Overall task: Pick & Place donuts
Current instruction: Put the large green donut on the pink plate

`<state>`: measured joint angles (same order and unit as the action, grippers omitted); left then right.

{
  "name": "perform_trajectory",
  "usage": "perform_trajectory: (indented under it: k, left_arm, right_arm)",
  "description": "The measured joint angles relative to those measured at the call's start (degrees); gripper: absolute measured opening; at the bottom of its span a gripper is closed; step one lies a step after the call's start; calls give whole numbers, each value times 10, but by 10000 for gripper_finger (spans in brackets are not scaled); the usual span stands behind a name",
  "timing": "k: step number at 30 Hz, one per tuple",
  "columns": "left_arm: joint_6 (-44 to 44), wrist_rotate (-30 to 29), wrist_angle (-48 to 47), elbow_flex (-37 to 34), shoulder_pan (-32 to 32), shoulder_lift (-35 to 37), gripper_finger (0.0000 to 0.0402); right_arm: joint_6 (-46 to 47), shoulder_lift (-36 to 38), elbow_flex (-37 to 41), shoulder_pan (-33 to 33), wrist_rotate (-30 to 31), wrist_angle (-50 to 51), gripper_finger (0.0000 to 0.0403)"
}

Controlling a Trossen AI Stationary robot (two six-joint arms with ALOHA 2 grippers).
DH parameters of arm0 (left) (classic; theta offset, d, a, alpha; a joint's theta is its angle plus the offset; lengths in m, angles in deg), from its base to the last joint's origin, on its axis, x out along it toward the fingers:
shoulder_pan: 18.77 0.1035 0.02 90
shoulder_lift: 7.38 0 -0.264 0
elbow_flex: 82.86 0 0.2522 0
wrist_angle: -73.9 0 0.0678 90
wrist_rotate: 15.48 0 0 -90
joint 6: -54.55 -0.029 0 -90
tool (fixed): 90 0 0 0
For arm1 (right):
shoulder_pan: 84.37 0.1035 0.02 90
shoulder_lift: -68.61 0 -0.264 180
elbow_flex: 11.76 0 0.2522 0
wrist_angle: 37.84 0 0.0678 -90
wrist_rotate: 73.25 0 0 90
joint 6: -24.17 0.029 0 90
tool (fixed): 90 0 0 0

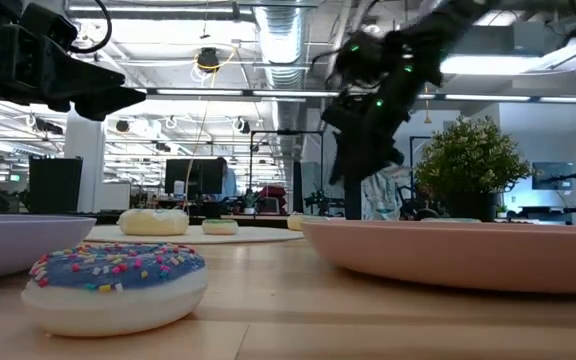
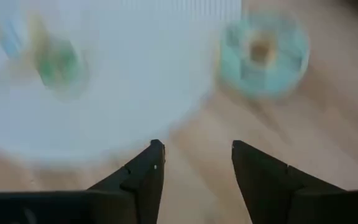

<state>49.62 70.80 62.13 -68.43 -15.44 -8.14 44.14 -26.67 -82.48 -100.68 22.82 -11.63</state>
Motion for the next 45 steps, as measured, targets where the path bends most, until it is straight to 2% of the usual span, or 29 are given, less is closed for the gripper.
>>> perform_trajectory:
  k: [3,5,7,12,19,22,24,31,45]
  left_arm:
    - [0,0,0,0,0,0,340]
    - [0,0,0,0,0,0,340]
    - [0,0,0,0,0,0,340]
    - [0,0,0,0,0,0,340]
    - [0,0,0,0,0,0,340]
    - [0,0,0,0,0,0,340]
    - [0,0,0,0,0,0,340]
    - [0,0,0,0,0,0,340]
    - [0,-1,0,0,0,0,340]
  right_arm:
    - [15,11,91,21,61,-191,187]
    - [15,-4,125,31,90,-275,195]
    - [23,-22,136,36,113,-311,208]
    - [25,-88,132,30,148,-326,258]
    - [23,-189,100,12,159,-393,329]
    - [19,-202,83,19,195,-389,350]
    - [6,-203,74,20,198,-380,358]
    - [-22,-173,65,18,198,-372,361]
    - [-18,-176,66,12,198,-366,345]
